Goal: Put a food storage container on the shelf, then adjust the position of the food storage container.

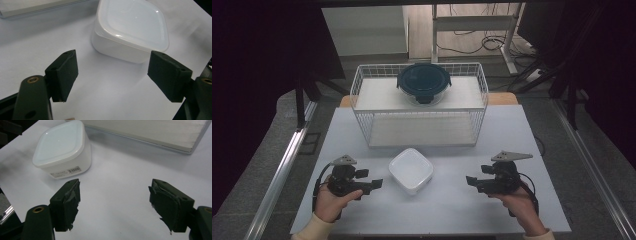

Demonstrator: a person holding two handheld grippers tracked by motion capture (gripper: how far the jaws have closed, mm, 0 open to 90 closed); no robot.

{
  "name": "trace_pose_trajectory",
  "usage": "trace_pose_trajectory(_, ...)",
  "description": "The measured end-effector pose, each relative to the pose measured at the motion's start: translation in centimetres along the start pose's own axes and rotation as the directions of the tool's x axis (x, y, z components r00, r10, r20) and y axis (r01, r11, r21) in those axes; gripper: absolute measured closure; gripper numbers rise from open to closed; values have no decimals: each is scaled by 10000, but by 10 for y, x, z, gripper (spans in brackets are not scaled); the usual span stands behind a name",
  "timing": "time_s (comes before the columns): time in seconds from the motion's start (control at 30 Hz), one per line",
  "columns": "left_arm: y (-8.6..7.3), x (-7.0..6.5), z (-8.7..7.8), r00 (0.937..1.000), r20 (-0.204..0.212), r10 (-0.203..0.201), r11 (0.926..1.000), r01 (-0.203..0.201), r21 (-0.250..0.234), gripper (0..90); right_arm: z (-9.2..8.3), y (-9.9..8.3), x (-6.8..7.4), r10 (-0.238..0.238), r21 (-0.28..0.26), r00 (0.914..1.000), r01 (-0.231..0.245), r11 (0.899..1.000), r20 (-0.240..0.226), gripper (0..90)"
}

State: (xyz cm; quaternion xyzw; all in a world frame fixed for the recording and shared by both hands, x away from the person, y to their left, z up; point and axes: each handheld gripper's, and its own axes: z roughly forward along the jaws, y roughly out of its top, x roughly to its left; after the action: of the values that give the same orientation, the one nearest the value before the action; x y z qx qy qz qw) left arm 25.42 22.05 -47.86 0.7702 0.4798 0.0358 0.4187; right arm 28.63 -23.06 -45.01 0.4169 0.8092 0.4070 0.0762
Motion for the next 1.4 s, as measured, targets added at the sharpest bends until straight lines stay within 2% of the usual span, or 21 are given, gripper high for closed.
trace_pose_trajectory(0.13, -1, 0, 1, 10000, 24, -17, 10000, 17, 45, 242, 2, -1, -1, 46, 74, 10000, -46, 10000, 59, 245)
trace_pose_trajectory(0.23, -1, -1, 1, 10000, 21, 24, 10000, -24, 47, 242, 4, -2, -3, 197, 101, 9995, -195, 9998, -242, 245)
trace_pose_trajectory(0.6, 1, 5, 0, 9994, -270, -200, 9997, 195, -166, 256, 3, -2, -3, 131, 148, 9999, -132, 9998, 50, 249)
trace_pose_trajectory(0.77, 11, 8, 0, 9993, -277, -257, 9990, 247, -364, 272, 2, -2, -3, 141, 174, 9998, -143, 9997, 113, 250)
trace_pose_trajectory(0.87, 20, 10, 2, 9986, -276, -445, 9978, 431, -502, 280, 2, -2, -3, 168, 149, 9997, -171, 9997, 152, 250)
trace_pose_trajectory(1.0, 31, 10, 6, 9992, -139, -386, 9978, 378, -546, 295, 2, -2, -5, 230, 170, 9995, -234, 9996, 230, 250)
trace_pose_trajectory(1.1, 38, 14, 10, 9988, -234, -430, 9975, 416, -570, 310, 2, -3, -6, 239, 189, 9992, -245, 9995, 323, 250)
trace_pose_trajectory(1.2, 45, 19, 14, 9982, -305, -522, 9975, 506, -501, 332, 1, -3, -7, 235, 221, 9990, -243, 9995, 393, 251)
trace_pose_trajectory(1.4, 54, 26, 26, 9967, -709, -395, 9992, 387, -134, 404, 2, -4, -9, 274, 296, 9984, -289, 9991, 489, 250)
